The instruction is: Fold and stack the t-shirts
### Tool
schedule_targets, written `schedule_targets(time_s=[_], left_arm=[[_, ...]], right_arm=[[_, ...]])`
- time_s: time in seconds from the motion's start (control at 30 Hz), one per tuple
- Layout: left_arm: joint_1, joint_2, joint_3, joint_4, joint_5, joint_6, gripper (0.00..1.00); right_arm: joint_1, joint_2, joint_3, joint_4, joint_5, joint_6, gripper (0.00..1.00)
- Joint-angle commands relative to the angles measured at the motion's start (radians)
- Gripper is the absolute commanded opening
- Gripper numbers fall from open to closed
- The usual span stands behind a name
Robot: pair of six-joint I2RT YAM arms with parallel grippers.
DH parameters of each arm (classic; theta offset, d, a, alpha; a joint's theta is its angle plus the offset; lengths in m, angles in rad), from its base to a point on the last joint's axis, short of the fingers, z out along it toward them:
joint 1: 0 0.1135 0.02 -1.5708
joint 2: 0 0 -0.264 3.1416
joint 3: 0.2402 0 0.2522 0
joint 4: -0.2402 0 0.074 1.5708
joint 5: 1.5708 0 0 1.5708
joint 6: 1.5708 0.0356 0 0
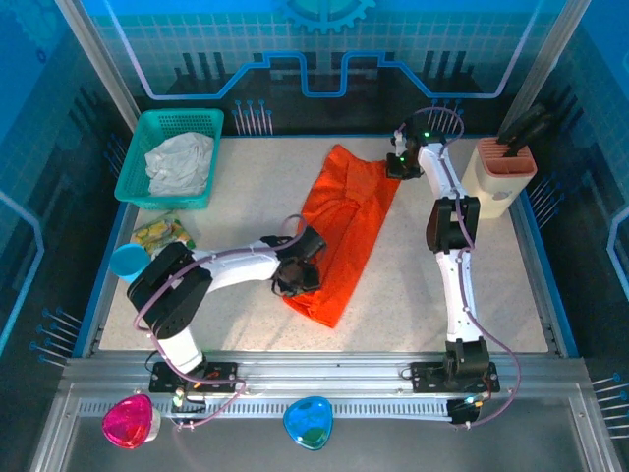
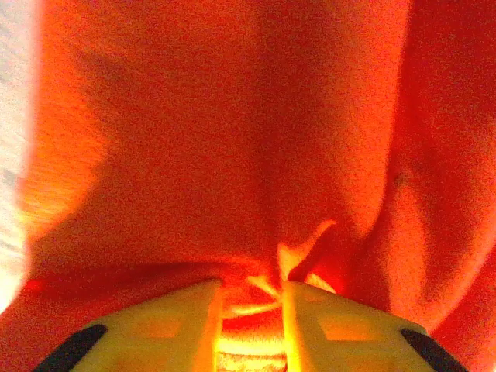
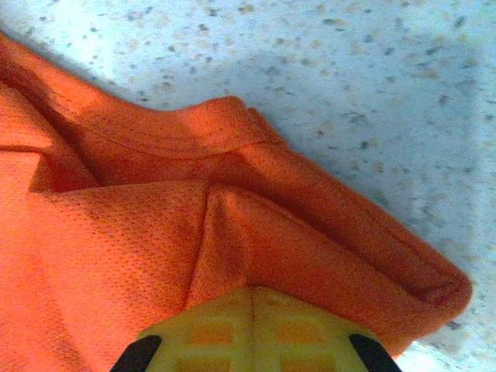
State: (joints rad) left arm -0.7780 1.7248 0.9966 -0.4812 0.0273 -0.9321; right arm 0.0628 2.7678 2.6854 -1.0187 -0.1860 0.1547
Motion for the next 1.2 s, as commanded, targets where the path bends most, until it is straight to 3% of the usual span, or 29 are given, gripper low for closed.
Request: schedule_targets(time_s=[0.0, 0.13, 0.27, 0.43, 0.6, 0.77, 1.03, 1.17], left_arm=[[-0.015, -0.038, 0.069, -0.027, 0.018, -0.067, 0.31], [-0.013, -0.116, 0.193, -0.204, -0.116, 0.002, 0.40], [0.005, -0.153, 0.269, -0.337, -0.235, 0.067, 0.44], [0.071, -0.156, 0.165, -0.302, -0.175, 0.087, 0.41], [0.067, -0.159, 0.054, -0.234, -0.103, 0.098, 0.46], [0.025, -0.173, -0.009, -0.252, -0.108, 0.123, 0.52], [-0.046, -0.303, -0.149, -0.223, -0.086, -0.043, 0.51], [-0.107, -0.348, -0.164, -0.186, -0.143, -0.048, 0.53]], right_arm=[[-0.014, -0.051, -0.011, 0.017, -0.113, -0.022, 0.00], [-0.006, -0.218, -0.136, 0.009, -0.142, -0.029, 0.04], [0.007, -0.521, -0.514, 0.104, -0.130, 0.024, 0.14], [0.035, -0.908, -1.143, 0.396, -0.244, 0.239, 0.22], [0.109, -1.085, -1.528, 0.649, -0.325, 0.421, 0.29], [0.186, -1.113, -1.655, 0.741, -0.282, 0.495, 0.33], [0.214, -1.075, -1.704, 0.774, -0.206, 0.524, 0.31], [0.214, -1.008, -1.688, 0.777, -0.196, 0.536, 0.30]])
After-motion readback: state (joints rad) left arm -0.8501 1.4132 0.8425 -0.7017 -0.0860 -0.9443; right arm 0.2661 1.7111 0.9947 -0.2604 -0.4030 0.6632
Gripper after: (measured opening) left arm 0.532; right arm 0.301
